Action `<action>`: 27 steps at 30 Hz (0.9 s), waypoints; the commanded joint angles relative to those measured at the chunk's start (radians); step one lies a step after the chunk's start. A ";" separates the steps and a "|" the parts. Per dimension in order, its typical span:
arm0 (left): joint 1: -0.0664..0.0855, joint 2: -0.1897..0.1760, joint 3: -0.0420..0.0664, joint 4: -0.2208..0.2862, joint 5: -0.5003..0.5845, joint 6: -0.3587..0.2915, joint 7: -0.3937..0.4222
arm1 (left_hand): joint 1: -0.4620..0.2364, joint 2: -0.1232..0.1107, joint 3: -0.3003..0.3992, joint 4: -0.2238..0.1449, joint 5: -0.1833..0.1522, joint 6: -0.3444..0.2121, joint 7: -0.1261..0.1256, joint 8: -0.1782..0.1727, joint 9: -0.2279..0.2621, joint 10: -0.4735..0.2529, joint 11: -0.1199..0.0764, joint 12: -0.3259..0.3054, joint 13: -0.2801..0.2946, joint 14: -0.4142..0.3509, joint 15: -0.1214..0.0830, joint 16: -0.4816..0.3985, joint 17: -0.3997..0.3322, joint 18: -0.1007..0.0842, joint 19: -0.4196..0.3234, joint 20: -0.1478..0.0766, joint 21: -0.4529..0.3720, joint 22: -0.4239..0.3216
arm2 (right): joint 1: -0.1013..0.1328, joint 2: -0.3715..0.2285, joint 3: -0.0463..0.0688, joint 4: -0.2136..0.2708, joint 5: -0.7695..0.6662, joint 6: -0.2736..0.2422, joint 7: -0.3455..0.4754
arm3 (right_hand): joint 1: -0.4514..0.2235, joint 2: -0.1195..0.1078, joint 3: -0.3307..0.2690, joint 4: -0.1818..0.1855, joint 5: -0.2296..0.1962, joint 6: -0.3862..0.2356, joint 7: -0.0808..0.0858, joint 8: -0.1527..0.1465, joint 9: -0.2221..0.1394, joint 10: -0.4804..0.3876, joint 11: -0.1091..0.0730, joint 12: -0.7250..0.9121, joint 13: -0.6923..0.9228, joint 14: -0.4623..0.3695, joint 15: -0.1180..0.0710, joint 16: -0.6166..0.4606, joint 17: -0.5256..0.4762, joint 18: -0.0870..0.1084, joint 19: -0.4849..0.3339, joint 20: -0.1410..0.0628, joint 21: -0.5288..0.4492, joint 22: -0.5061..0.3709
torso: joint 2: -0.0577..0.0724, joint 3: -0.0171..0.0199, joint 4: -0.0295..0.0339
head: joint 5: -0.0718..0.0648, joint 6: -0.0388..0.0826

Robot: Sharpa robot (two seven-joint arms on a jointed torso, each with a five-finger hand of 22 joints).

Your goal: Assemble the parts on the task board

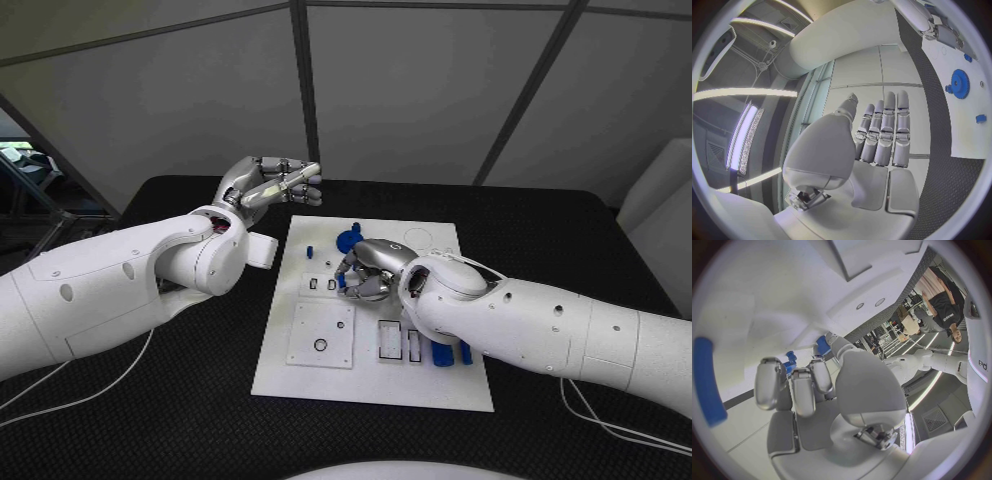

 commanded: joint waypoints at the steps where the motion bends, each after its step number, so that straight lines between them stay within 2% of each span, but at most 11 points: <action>1: 0.002 -0.001 0.000 0.000 -0.007 0.012 0.004 | 0.001 0.007 0.001 -0.001 -0.001 0.007 0.002 -0.006 -0.001 0.006 0.001 -0.005 -0.002 0.004 0.001 -0.004 -0.001 -0.004 -0.005 0.003 -0.006 -0.001 | -0.005 -0.001 -0.006 -0.005 -0.005 0.030 -0.022 | -0.009 -0.010 -0.005 0.007 -0.008 -0.015 0.002 -0.006 0.000 -0.010 0.000 -0.007 0.013 0.089 0.009 -0.001 0.191 -0.007 -0.005 0.005 -0.003 -0.002 | 0.000 0.0007 0.0000 | 0.001 0.001; 6: 0.002 -0.001 0.000 -0.001 -0.007 0.013 0.003 | 0.001 0.007 0.001 -0.001 -0.001 0.007 0.002 -0.006 -0.001 0.006 0.001 -0.005 -0.002 0.004 0.001 -0.004 -0.001 -0.004 -0.005 0.003 -0.006 -0.001 | -0.005 -0.001 -0.006 -0.004 -0.005 0.017 -0.017 | -0.027 -0.028 -0.033 0.018 -0.011 -0.057 0.010 -0.016 0.000 -0.023 0.008 -0.019 0.001 0.089 0.016 0.000 0.193 -0.006 -0.007 0.011 -0.005 -0.003 | 0.000 0.0004 -0.0013 | 0.001 0.001; 11: 0.001 -0.001 0.000 -0.001 -0.007 0.013 0.003 | 0.001 0.007 0.001 -0.001 -0.001 0.007 0.002 -0.006 -0.001 0.006 0.001 -0.005 -0.002 0.004 0.001 -0.004 -0.001 -0.004 -0.005 0.003 -0.006 -0.001 | -0.005 -0.003 -0.006 0.000 -0.003 -0.017 0.005 | -0.035 -0.043 -0.068 0.031 -0.015 -0.088 0.017 -0.014 0.000 -0.043 0.015 -0.038 -0.020 0.089 0.022 0.000 0.194 -0.006 -0.009 0.017 -0.007 -0.005 | 0.000 0.0000 0.0004 | 0.000 -0.001; 14: 0.001 -0.001 0.000 -0.001 -0.007 0.013 0.003 | 0.001 0.007 0.001 -0.001 -0.001 0.007 0.002 -0.006 -0.001 0.006 0.001 -0.005 -0.002 0.004 0.001 -0.004 -0.001 -0.004 -0.005 0.003 -0.006 -0.001 | -0.005 -0.009 -0.006 0.009 0.000 -0.058 0.031 | -0.034 -0.052 -0.095 0.042 -0.011 -0.096 0.019 -0.011 0.002 -0.044 0.017 -0.038 -0.022 0.088 0.025 -0.001 0.191 -0.005 -0.012 0.020 -0.009 -0.010 | 0.000 0.0004 0.0010 | 0.001 -0.001; 21: 0.001 -0.001 0.000 -0.005 -0.007 0.012 -0.001 | 0.001 0.007 0.002 -0.002 0.000 0.008 0.001 -0.007 -0.001 0.008 0.000 -0.007 -0.002 0.023 -0.002 -0.003 0.002 -0.003 0.004 0.001 -0.001 0.000 | -0.005 -0.037 -0.006 0.053 0.022 -0.161 0.098 | -0.016 -0.053 -0.140 0.065 -0.003 -0.105 0.021 -0.004 0.003 -0.044 0.019 -0.034 -0.023 0.087 0.027 -0.003 0.187 -0.003 -0.015 0.023 -0.013 -0.015 | -0.002 0.0004 -0.0006 | 0.003 0.000; 27: 0.001 -0.005 0.000 -0.009 -0.038 0.008 -0.020 | -0.004 0.004 -0.001 0.000 -0.001 0.014 -0.004 -0.008 -0.001 0.030 -0.009 -0.001 0.002 0.076 -0.015 0.018 0.023 -0.002 0.039 -0.011 0.024 0.011 | -0.004 -0.082 -0.005 0.113 0.056 -0.248 0.171 | -0.005 -0.049 -0.151 0.071 0.002 -0.104 0.020 -0.001 0.004 -0.045 0.019 -0.033 -0.024 0.086 0.027 -0.007 0.182 -0.001 -0.021 0.023 -0.018 -0.022 | -0.001 0.0008 -0.0025 | 0.003 0.010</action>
